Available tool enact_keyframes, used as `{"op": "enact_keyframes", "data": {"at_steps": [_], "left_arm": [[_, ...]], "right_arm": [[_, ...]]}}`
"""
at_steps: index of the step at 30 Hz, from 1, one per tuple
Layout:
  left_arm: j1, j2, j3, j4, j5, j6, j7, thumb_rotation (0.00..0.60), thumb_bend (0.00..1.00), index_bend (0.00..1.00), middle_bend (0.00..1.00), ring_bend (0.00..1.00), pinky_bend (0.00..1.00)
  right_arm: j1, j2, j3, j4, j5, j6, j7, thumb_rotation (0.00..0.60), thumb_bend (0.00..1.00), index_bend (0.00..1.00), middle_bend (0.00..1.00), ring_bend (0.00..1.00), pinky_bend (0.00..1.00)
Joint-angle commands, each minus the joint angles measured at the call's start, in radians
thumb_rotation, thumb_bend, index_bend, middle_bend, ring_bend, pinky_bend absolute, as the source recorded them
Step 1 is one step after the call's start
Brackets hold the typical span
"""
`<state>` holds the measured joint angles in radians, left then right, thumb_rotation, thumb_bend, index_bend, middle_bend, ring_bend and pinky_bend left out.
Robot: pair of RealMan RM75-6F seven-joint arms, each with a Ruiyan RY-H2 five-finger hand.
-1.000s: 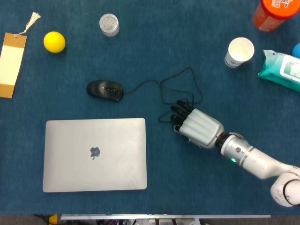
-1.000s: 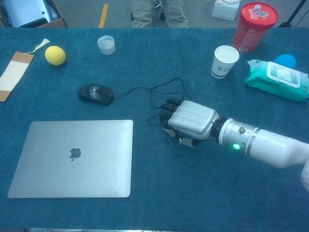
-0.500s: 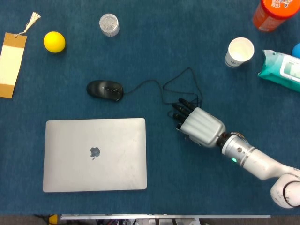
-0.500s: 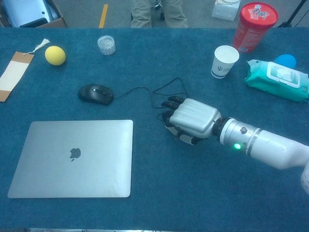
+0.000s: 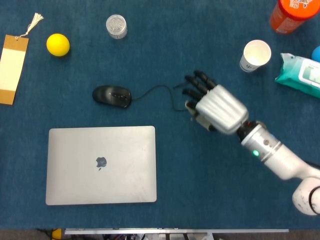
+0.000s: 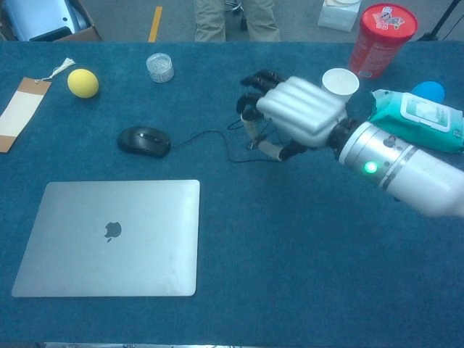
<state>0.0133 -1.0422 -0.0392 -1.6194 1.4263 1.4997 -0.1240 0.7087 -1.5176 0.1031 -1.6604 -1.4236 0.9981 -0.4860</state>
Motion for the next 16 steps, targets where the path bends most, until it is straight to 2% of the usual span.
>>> {"op": "enact_keyframes", "data": {"at_steps": [1, 4, 7, 16], "left_arm": [[0.001, 0.001, 0.001, -0.003, 0.002, 0.002, 0.002, 0.600, 0.39, 0.21, 0.19, 0.10, 0.04], [0.003, 0.003, 0.001, -0.004, 0.000, 0.005, 0.003, 0.600, 0.39, 0.21, 0.19, 0.10, 0.04], [0.005, 0.005, 0.000, -0.004, -0.002, 0.007, 0.001, 0.600, 0.39, 0.21, 0.19, 0.10, 0.04], [0.005, 0.001, 0.000, 0.001, -0.003, 0.003, -0.004, 0.600, 0.39, 0.21, 0.19, 0.10, 0.04]], "right_arm": [[0.012, 0.040, 0.069, -0.062, 0.013, 0.040, 0.050, 0.600, 0.39, 0.61, 0.28, 0.03, 0.00], [0.016, 0.063, 0.115, -0.104, 0.019, 0.068, 0.089, 0.600, 0.39, 0.61, 0.28, 0.03, 0.00], [0.020, 0.080, 0.134, -0.129, 0.028, 0.074, 0.111, 0.600, 0.39, 0.62, 0.28, 0.03, 0.00], [0.027, 0.084, 0.119, -0.142, 0.035, 0.068, 0.109, 0.600, 0.39, 0.62, 0.28, 0.03, 0.00]]}}
